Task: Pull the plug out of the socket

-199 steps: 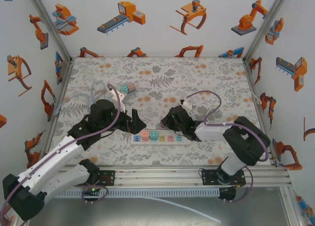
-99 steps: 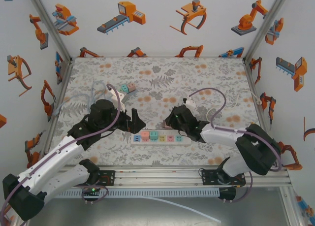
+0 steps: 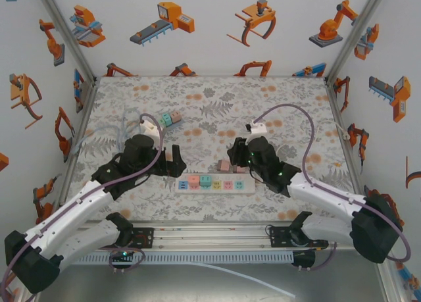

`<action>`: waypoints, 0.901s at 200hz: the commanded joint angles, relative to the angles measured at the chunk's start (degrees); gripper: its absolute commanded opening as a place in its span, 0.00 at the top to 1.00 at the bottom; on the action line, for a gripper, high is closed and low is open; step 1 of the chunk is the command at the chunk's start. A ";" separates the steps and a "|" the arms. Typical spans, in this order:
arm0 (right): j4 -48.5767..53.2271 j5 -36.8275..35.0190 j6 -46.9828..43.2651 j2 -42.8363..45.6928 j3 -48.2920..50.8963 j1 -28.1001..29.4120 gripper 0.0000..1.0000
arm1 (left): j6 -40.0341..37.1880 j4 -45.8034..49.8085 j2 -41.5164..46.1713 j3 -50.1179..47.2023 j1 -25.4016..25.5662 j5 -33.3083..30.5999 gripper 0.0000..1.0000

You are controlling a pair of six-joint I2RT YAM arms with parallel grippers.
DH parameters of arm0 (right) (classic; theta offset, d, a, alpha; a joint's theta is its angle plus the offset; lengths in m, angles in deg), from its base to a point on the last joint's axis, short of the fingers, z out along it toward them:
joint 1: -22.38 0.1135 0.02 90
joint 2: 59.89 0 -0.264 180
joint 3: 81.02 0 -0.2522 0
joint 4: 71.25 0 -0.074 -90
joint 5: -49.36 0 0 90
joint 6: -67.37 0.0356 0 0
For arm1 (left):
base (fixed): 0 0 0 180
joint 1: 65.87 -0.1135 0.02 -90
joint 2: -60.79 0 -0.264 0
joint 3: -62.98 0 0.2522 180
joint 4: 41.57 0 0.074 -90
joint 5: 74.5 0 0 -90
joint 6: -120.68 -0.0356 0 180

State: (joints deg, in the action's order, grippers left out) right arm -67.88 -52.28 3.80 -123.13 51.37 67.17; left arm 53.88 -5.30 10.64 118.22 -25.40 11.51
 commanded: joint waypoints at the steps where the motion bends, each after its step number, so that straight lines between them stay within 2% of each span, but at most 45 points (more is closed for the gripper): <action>1: -3.36 10.36 -18.50 2.71 -0.34 0.03 0.54 | 2.56 3.88 -0.26 0.75 -0.40 -6.23 0.03; 45: -1.16 27.83 -39.44 3.15 -1.17 2.77 0.51 | 4.89 5.78 -2.61 -0.02 -2.65 -5.16 0.03; 78: 5.58 35.02 -52.27 -0.57 -4.67 5.88 0.46 | 5.85 5.32 -4.18 -1.14 -4.34 -2.89 0.03; 111: 10.31 37.06 -56.17 -7.16 -9.26 7.73 0.44 | 6.53 4.42 -5.58 -2.22 -5.24 -1.21 0.03; 148: 10.99 40.15 -56.49 -14.71 -12.48 8.68 0.45 | 6.98 3.60 -7.03 -3.32 -6.00 0.99 0.03; 180: 9.77 39.17 -56.49 -19.59 -13.73 9.25 0.45 | 7.79 2.04 -9.66 -4.37 -6.42 3.47 0.01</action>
State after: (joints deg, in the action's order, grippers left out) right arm -58.09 -14.27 -51.23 -140.22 39.79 75.85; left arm 60.13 -1.70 2.51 115.03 -31.43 12.08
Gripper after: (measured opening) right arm 0.554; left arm 0.991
